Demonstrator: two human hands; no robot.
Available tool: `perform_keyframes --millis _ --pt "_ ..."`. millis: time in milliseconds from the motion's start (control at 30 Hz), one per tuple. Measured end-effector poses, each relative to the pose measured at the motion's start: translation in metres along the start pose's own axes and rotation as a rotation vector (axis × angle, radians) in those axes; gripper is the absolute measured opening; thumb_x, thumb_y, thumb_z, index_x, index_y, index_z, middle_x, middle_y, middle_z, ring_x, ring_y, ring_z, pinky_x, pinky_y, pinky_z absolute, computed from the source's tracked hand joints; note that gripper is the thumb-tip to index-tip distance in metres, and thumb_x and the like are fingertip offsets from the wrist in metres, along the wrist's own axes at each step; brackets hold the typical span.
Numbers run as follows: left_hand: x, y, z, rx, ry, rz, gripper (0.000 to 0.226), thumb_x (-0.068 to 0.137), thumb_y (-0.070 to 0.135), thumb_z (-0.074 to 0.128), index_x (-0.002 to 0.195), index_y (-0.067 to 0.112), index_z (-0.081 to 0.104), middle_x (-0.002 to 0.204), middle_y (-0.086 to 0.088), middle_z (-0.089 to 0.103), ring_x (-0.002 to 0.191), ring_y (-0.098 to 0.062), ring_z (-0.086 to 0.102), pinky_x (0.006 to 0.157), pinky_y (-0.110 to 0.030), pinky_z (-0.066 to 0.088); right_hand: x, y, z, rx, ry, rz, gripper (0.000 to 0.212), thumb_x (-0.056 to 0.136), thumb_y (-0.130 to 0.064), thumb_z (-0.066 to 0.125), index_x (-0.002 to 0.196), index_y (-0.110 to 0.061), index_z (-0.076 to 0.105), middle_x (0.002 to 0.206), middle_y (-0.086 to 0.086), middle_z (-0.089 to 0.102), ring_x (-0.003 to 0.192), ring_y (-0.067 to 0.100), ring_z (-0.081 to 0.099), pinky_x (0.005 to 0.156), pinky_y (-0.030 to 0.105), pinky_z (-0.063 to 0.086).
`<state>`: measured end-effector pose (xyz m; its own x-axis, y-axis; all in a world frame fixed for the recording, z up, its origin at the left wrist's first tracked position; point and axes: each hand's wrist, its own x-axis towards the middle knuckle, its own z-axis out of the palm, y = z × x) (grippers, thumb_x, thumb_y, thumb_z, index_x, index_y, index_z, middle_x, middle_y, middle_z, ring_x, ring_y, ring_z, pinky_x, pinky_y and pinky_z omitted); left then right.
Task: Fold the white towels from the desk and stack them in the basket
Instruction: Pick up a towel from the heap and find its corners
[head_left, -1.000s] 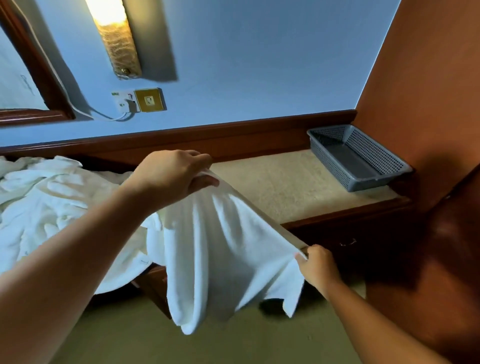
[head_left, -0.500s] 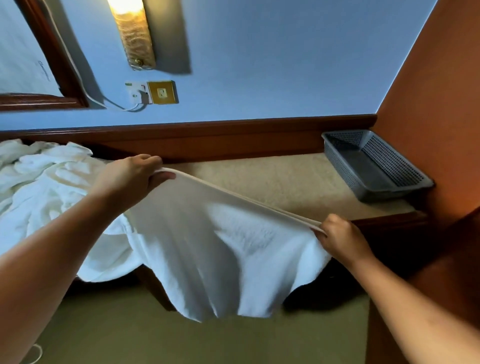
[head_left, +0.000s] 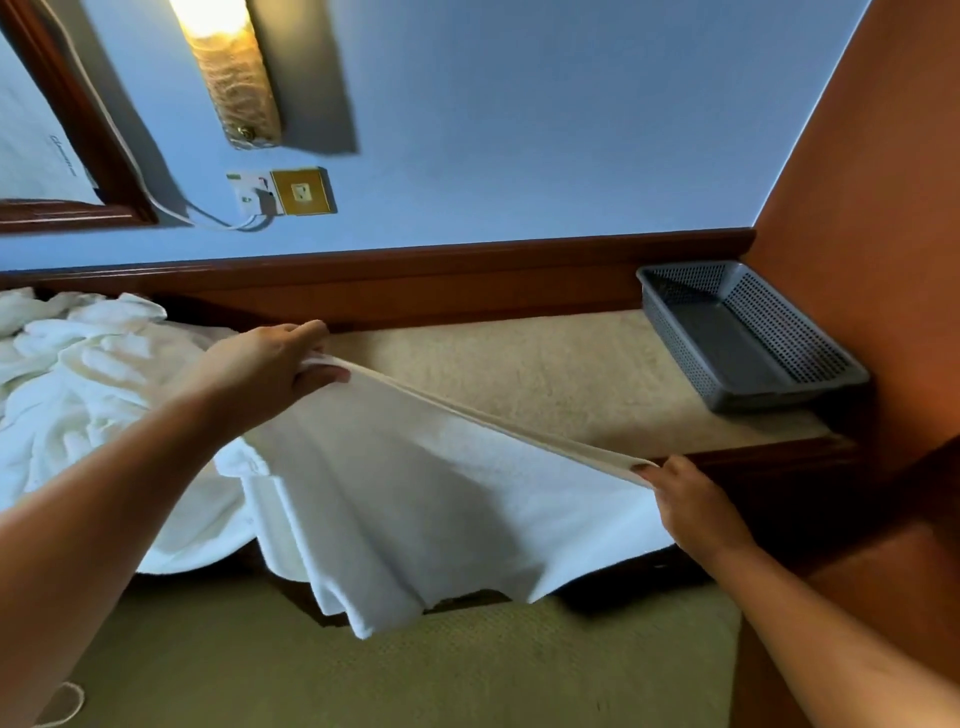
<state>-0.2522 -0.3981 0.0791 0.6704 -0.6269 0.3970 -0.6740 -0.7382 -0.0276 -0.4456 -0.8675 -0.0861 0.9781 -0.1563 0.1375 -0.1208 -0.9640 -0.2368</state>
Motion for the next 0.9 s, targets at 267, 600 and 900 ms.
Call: perform_keyframes --millis 267,600,900 --pt "-0.023 -0.024 0.04 0.038 -0.096 0.024 0.037 0.074 0.031 0.087 0.086 0.024 0.052 0.073 -0.008 0.06 0.052 -0.035 0.06 0.047 -0.043 0.054 0.032 0.033 -0.037 -0.122 -0.155 0.123 0.011 0.093 -0.012 0.055 0.093 -0.014 0.065 0.095 0.006 0.051 0.089 0.033 0.06 0.068 0.031 0.04" --pt "-0.055 -0.012 0.066 0.012 -0.098 -0.213 0.015 0.078 0.01 0.083 0.077 0.004 0.069 0.071 -0.015 0.061 0.056 -0.038 0.062 0.053 -0.04 0.051 0.096 0.059 -0.085 -0.291 -0.049 0.118 0.04 0.092 -0.034 0.069 0.097 0.006 0.073 0.1 0.025 0.062 0.092 0.043 0.063 0.071 0.038 0.045" --pt "0.002 -0.074 0.11 0.099 -0.219 -0.606 0.017 0.085 0.016 0.077 0.081 0.0 0.073 0.08 -0.025 0.067 0.079 -0.044 0.064 0.071 -0.042 0.05 0.23 0.063 -0.077 -0.24 -0.036 0.169 0.041 0.092 -0.03 0.07 0.095 0.011 0.07 0.097 0.03 0.064 0.091 0.044 0.062 0.072 0.037 0.045"
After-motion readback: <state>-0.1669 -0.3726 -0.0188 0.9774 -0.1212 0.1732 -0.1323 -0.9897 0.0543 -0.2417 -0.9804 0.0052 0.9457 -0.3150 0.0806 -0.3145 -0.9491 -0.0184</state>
